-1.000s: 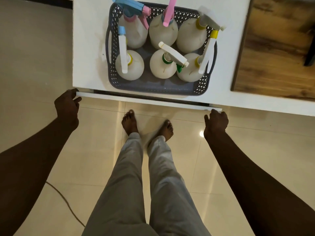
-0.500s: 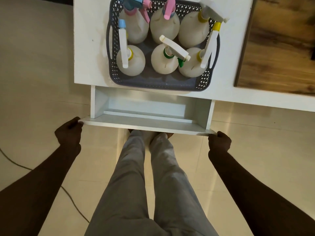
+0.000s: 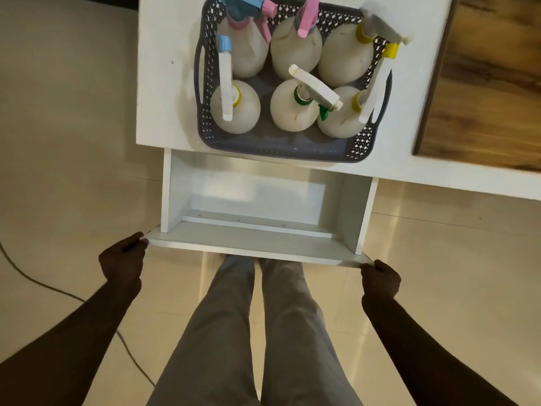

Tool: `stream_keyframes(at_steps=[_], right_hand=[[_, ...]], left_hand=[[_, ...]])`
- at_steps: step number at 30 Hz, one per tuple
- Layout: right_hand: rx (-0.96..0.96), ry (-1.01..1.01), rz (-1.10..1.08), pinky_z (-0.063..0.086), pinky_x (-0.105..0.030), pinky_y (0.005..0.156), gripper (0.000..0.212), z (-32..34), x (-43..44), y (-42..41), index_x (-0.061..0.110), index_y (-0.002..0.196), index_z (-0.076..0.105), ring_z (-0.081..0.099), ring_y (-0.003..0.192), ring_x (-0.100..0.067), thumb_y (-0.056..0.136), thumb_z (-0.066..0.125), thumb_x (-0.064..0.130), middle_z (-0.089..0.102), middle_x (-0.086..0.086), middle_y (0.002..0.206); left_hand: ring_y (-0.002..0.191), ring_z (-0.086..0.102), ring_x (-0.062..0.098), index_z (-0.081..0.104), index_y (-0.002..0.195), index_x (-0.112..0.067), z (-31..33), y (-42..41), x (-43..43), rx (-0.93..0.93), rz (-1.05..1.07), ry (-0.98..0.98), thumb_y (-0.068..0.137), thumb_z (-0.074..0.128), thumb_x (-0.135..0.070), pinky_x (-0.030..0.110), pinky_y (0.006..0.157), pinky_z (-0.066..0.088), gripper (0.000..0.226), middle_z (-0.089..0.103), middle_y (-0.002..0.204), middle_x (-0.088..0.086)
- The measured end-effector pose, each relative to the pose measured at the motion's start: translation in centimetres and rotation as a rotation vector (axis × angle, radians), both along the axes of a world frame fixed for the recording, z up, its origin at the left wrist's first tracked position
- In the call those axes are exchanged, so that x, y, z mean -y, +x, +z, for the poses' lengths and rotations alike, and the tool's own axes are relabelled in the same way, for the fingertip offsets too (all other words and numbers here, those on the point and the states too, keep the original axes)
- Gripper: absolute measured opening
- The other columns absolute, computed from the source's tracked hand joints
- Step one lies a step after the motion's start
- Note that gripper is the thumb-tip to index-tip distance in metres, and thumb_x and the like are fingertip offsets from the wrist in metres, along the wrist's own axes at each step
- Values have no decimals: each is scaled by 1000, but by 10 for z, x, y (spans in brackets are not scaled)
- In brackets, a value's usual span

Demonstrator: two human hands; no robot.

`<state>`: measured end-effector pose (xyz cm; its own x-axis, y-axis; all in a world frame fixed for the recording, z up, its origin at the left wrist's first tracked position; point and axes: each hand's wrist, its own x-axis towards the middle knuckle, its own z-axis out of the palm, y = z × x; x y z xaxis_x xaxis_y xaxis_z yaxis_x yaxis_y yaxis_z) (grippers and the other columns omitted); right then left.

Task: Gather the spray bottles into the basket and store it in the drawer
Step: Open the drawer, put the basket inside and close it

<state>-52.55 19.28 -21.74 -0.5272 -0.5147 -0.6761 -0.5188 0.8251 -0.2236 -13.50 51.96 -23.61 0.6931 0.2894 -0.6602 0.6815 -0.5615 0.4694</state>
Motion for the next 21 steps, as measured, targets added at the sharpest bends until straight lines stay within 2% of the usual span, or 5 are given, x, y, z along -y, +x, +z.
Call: stream_keyframes(at_steps=[4, 7, 11, 16, 21], right_hand=[[-40, 5, -45, 54, -41, 106, 56, -4, -10, -6, 5, 136, 68, 67, 115, -37, 81, 78, 4, 72, -16, 125], [-12, 27, -28, 47, -31, 77, 16, -4, -20, -10, 10, 92, 72, 52, 88, -30, 79, 80, 7, 61, -10, 87], [24, 63, 4, 35, -29, 64, 34, 1, -24, -16, 22, 69, 52, 41, 76, -29, 82, 82, 13, 44, -2, 72], [7, -94, 245, 45, -38, 108, 53, 43, -10, 19, 18, 142, 64, 58, 136, -28, 91, 77, 20, 64, -9, 144], [239, -413, 426, 53, -40, 109, 39, 82, 72, 101, 17, 136, 69, 69, 124, -25, 97, 67, 18, 73, -8, 133]], left_hand=[[92, 65, 25, 77, 125, -4, 3, 2, -12, -71, -84, 57, 89, 80, -6, 36, 98, 53, 36, 76, 119, 23], [104, 70, 35, 77, 124, -4, 7, 5, -19, -128, -142, 94, 88, 81, -5, 44, 109, 51, 36, 75, 125, 26], [125, 68, 41, 78, 122, -5, 20, 8, -17, -176, -256, 137, 90, 82, -11, 50, 116, 50, 34, 76, 126, 19], [116, 71, 36, 72, 128, -7, 51, 41, 38, 229, -520, 125, 101, 65, -13, 49, 105, 57, 29, 74, 125, 19], [116, 71, 33, 70, 131, -10, 76, 100, 155, 393, -639, -201, 100, 63, -15, 47, 101, 60, 33, 72, 129, 15]])
